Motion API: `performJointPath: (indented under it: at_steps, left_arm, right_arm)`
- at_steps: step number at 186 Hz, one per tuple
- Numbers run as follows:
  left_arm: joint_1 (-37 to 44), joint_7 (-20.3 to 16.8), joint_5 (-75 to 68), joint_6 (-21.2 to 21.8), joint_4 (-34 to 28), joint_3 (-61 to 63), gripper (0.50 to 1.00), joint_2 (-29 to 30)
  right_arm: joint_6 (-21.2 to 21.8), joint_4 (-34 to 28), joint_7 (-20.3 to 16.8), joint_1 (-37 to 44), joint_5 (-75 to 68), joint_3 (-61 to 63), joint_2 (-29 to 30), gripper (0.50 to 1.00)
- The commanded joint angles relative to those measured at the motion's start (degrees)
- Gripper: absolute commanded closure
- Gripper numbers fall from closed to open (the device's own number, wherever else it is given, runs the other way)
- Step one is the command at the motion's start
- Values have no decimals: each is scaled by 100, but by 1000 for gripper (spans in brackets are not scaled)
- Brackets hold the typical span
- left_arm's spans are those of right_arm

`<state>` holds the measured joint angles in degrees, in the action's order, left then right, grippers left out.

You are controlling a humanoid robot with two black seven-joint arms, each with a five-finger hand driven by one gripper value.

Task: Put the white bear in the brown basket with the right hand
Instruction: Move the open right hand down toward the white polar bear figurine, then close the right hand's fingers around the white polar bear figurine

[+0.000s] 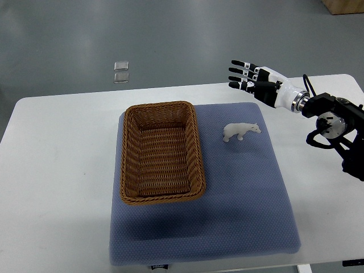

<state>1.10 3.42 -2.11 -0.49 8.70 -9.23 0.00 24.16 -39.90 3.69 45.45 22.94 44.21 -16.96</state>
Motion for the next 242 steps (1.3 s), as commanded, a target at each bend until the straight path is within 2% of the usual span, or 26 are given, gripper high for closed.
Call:
performJointPath:
  at_steps: [1, 72, 83, 99, 112, 150, 170, 191, 214, 242]
  left_arm:
    - [4, 1, 0, -3, 0, 0, 500, 0]
    - [-14, -8, 0, -3, 26, 9, 500, 0]
    - [-14, 1, 0, -3, 17, 9, 500, 0]
    - [-14, 0, 0, -3, 17, 0, 500, 0]
    - [-14, 1, 0, -3, 26, 9, 500, 0]
    - [-14, 1, 0, -3, 17, 0, 500, 0]
    - [-14, 1, 0, -3, 17, 0, 500, 0]
    - [-14, -8, 0, -3, 26, 0, 500, 0]
    - [-14, -8, 0, -3, 26, 9, 500, 0]
    - [-14, -8, 0, -3, 35, 9, 500, 0]
  right_arm:
    - [1, 0, 0, -1, 0, 0, 0, 570]
    - [-34, 0, 44, 34, 88, -62, -53, 570]
    - [-26, -44, 167, 52, 492, -80, -88, 570]
    - [-61, -211, 685, 60, 1572, -88, -115, 572]
    - [-70, -264, 923, 60, 2389, -80, -115, 572]
    - [-70, -528, 1116, 263, 4298, -115, -211, 572]
    - [-70, -677, 1239, 394, 5229, -562, -448, 572]
    - [-114, -668, 1239, 605, 5599, -1108, -492, 572]
    - [-438, -668, 1239, 755, 5809, -1661, -519, 572]
    - [-588, -668, 1222, 816, 5880, -1995, -501, 572]
